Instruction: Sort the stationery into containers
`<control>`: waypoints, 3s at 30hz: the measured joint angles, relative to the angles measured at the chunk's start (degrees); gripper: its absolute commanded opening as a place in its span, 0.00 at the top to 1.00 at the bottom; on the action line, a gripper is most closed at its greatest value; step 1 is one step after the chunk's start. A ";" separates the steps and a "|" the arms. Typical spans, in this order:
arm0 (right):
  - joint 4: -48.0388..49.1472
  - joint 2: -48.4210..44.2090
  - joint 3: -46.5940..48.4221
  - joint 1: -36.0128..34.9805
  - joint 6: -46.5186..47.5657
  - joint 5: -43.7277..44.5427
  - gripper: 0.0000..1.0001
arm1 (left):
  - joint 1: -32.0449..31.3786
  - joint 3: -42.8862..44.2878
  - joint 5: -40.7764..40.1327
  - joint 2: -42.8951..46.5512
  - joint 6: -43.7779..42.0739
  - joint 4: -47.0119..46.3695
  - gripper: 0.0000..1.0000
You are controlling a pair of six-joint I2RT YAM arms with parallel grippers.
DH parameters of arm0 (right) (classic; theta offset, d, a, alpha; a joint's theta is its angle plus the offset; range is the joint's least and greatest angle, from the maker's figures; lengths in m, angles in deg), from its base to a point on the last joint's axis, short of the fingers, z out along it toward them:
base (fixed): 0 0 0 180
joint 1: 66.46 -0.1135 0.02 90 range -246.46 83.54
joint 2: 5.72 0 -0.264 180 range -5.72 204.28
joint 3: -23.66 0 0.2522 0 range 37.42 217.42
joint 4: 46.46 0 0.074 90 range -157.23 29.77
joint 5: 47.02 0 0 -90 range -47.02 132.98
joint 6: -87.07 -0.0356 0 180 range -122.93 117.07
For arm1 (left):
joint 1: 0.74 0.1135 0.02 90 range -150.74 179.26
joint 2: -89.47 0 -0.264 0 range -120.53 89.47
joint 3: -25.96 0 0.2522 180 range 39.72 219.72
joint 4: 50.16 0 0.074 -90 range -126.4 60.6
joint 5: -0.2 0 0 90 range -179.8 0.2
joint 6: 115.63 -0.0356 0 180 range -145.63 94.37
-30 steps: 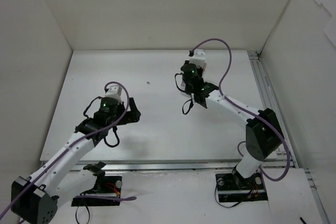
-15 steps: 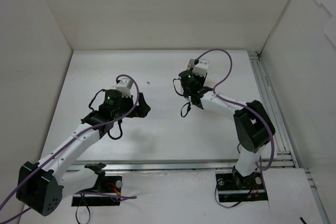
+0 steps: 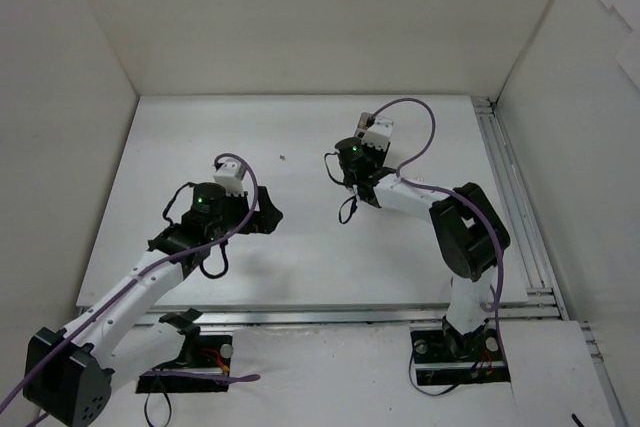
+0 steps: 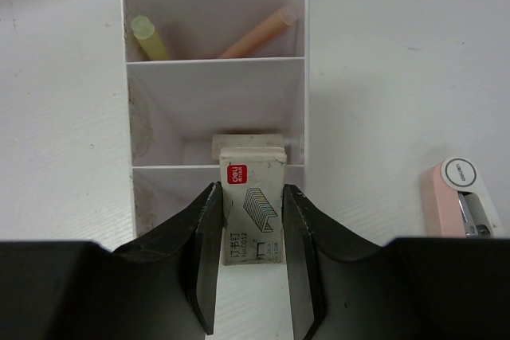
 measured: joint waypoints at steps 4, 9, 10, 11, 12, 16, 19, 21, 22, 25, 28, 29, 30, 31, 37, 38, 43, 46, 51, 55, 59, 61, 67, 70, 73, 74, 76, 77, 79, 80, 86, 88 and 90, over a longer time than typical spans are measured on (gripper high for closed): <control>0.44 0.13 0.50 -0.09 0.00 0.24 0.77 | -0.02 -0.59 -0.42 1.77 0.24 0.33 0.00; 0.48 0.13 0.66 -0.55 0.07 0.81 0.50 | -0.02 -0.63 -1.57 3.54 0.57 0.52 0.00; 0.33 0.15 0.76 -0.68 0.24 1.01 0.50 | -0.02 -0.66 -1.75 3.93 0.68 0.66 0.00; 0.28 0.20 0.94 -0.79 0.39 1.14 0.47 | -0.02 -0.66 -1.92 4.31 0.74 0.79 0.00; 0.26 0.22 1.16 -0.83 0.42 1.31 0.47 | -0.02 -0.68 -1.97 4.70 0.79 0.94 0.00; 0.22 0.22 1.49 -0.96 0.48 1.42 0.47 | -0.02 -0.72 -2.64 5.99 0.85 1.68 0.00; 0.00 -0.02 1.49 -1.18 0.59 1.20 0.40 | 0.00 -0.76 -2.95 6.51 0.85 2.23 0.00; -0.39 -1.14 1.01 -1.14 0.96 0.70 0.34 | -0.02 -0.76 -3.02 6.64 0.85 2.58 0.00; -1.03 -2.29 0.44 -1.01 1.18 -0.15 0.31 | -0.02 -0.76 -3.02 6.64 0.85 2.73 0.00; -5.53 -7.52 -1.16 0.70 0.92 -3.96 0.23 | -0.02 -0.76 -3.04 6.64 0.83 2.93 0.00; -8.52 -15.61 -6.14 6.40 -0.35 -10.40 0.12 | -0.02 -0.76 -2.99 6.60 0.70 2.95 0.00; -9.31 -18.62 -8.61 9.05 -0.83 -12.37 0.10 | -0.02 -0.76 -2.95 6.58 0.63 2.91 0.00; -10.40 -21.84 -11.37 12.11 -1.38 -14.34 0.10 | -0.02 -0.76 -2.91 6.54 0.55 2.80 0.00; -11.63 -24.28 -13.51 15.06 -1.79 -16.26 0.09 | 0.00 -0.76 -2.84 6.43 0.35 2.67 0.00; -17.86 -23.98 -15.08 25.49 -1.44 -27.17 0.09 | -0.02 -0.79 -1.33 4.31 -0.50 0.68 0.00; -18.78 -21.99 -14.05 25.88 -1.20 -29.05 0.09 | -0.02 -0.79 -1.14 3.69 -0.61 0.28 0.00; -22.34 -10.12 -7.34 26.71 -0.15 -36.85 0.15 | 0.00 -0.79 -0.76 1.57 -0.81 -0.37 0.00; -23.63 -5.44 -4.55 26.97 -0.17 -38.66 0.22 | -0.02 -0.79 -0.85 1.73 -0.85 -0.37 0.00; -25.42 -1.62 -2.69 27.87 -0.44 -39.06 0.55 | -0.02 -0.79 -1.62 2.71 -0.90 -0.24 0.00; -25.81 -1.55 -2.54 27.98 -0.46 -37.83 0.80 | -0.02 -0.79 -1.84 3.02 -0.90 -0.31 0.00; -26.91 -3.76 -3.28 27.17 0.61 -35.23 0.84 | -0.02 -0.79 -1.68 2.64 -0.90 -0.72 0.00; -27.65 -6.67 -4.07 26.12 2.40 -33.68 0.81 | -0.02 -0.79 -1.44 2.08 -0.90 -1.49 0.00; -26.86 -16.48 -4.31 18.05 15.91 -34.86 0.83 | -0.02 -0.79 0.35 -0.55 -1.36 -3.17 0.00; -26.71 -17.68 -3.32 13.57 26.36 -39.01 0.79 | -0.02 -0.79 0.72 -0.63 -1.86 -3.43 0.00; -27.69 -16.31 -0.66 9.44 37.31 -43.52 0.79 | -0.02 -0.81 0.66 0.15 -2.21 -3.26 0.00; -28.11 -15.26 0.74 8.41 40.06 -44.26 0.79 | -0.02 -0.81 0.52 0.68 -2.29 -3.08 0.00; -28.92 -12.50 4.59 7.08 44.57 -44.59 0.79 | -0.02 -0.90 0.24 2.03 -2.36 -2.89 0.00; -28.89 -10.99 6.54 6.73 46.42 -44.39 0.79 | -0.02 -1.01 0.04 2.71 -2.36 -2.89 0.00; -28.85 -8.22 9.75 6.45 49.59 -43.67 0.79 | -0.02 -1.68 -0.33 4.46 -2.38 -2.89 0.00; -28.85 -7.26 10.71 6.32 50.86 -43.23 0.79 | -0.02 -2.08 -0.57 5.18 -2.38 -2.82 0.00; -29.18 -2.19 13.55 5.92 56.43 -39.36 0.74 | -0.02 -3.39 -2.25 6.75 -2.45 -1.68 0.00; -29.18 -0.44 14.25 5.92 57.51 -38.23 0.70 | -0.02 -3.45 -2.69 6.73 -2.64 -1.11 0.00; -29.27 0.68 14.45 5.92 58.29 -37.59 0.63 | -0.02 -3.45 -2.97 6.73 -2.97 -0.74 0.00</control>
